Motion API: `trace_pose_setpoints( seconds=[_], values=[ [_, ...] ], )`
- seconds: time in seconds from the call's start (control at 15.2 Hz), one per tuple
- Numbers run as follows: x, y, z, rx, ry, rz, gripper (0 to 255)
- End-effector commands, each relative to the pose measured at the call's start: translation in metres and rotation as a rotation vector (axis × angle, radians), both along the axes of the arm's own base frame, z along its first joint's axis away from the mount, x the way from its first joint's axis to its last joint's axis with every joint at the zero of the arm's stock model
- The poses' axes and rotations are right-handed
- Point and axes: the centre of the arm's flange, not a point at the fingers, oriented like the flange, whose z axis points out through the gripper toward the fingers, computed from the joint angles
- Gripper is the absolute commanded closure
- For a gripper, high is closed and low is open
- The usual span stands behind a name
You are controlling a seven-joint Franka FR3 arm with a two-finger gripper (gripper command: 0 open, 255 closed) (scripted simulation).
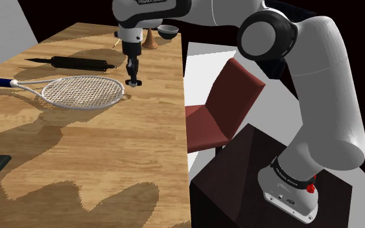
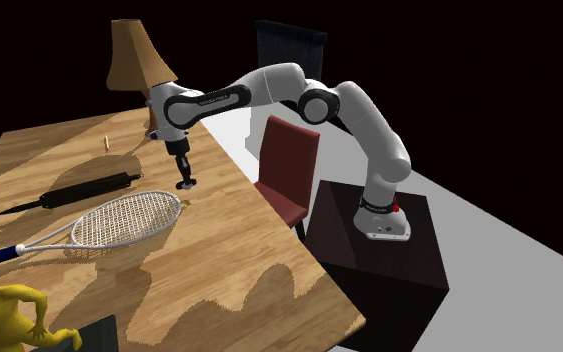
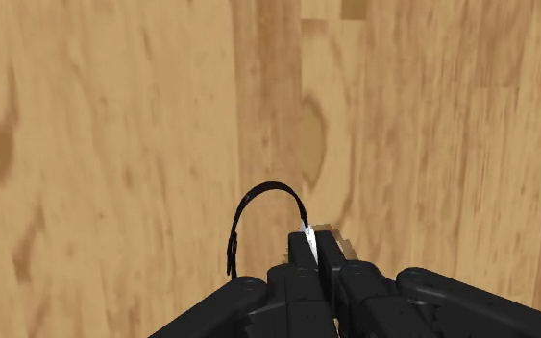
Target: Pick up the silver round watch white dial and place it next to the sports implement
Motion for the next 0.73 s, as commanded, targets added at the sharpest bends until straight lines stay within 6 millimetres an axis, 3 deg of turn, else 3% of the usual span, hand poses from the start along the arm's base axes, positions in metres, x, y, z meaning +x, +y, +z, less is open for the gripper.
trace_pose_setpoints(
  seconds=[0.0,0.13,0.59,0.66],
  values=[
    [-0.001,0.001,-0.011,0.000,-0.001,0.000,255],
    [-0.001,0.001,-0.021,0.000,-0.001,0.000,255],
    [-0.001,0.001,-0.021,0.000,-0.001,0.000,255],
    [-0.001,0.001,-0.021,0.000,-0.001,0.000,0]
  ],
)
